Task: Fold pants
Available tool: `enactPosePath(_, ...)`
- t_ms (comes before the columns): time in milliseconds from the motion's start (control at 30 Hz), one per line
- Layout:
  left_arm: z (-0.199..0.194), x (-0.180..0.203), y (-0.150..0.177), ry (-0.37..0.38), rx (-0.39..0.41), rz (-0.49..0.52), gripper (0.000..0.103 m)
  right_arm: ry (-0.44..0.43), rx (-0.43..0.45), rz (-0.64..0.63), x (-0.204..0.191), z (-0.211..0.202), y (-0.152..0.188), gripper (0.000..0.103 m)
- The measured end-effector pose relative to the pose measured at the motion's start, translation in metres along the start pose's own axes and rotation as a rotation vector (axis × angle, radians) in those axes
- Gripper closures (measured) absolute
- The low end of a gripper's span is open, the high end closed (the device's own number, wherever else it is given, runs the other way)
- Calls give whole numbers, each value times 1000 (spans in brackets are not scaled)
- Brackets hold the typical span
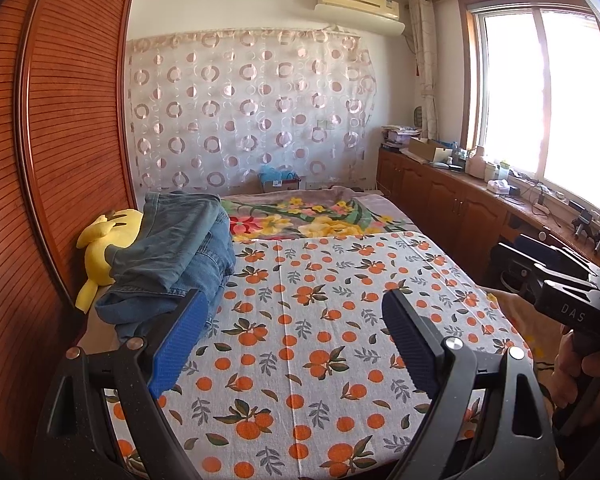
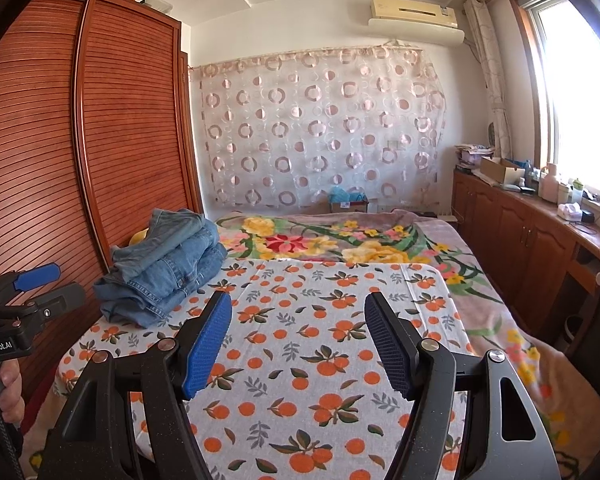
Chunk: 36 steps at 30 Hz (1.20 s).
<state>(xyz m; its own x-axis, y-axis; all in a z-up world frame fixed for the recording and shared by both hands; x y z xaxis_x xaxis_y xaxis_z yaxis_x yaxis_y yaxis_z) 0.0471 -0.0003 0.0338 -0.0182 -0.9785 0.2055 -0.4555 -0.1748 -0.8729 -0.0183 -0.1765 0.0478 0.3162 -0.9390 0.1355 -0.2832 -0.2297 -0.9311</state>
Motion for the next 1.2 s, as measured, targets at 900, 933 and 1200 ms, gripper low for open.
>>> enactPosePath(900,0,0,-1,1,-2,2,14,0,0,-1,1,0,2,32)
enactPosePath(933,0,0,-1,1,-2,2,14,-1,0,-2,1,-1,2,32)
enactPosePath(1200,-1,0,-1,0,-1,2,14,-3,0,-2,1,-1,4,32)
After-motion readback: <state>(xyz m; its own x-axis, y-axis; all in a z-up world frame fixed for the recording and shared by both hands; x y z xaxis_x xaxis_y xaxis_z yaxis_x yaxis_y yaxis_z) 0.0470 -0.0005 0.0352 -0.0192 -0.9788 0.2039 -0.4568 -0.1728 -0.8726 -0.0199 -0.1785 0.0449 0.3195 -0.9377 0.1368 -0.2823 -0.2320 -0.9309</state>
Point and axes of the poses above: each gripper's, at about its wrist camera, not at the fingertips, and z roughly the way its jaws point, x to its right, y to its underside, the point moved 5 cm from there along z, roughly the way its jaws point, and after that the axes turned 12 degrees about -z, right-handed, at the moved point
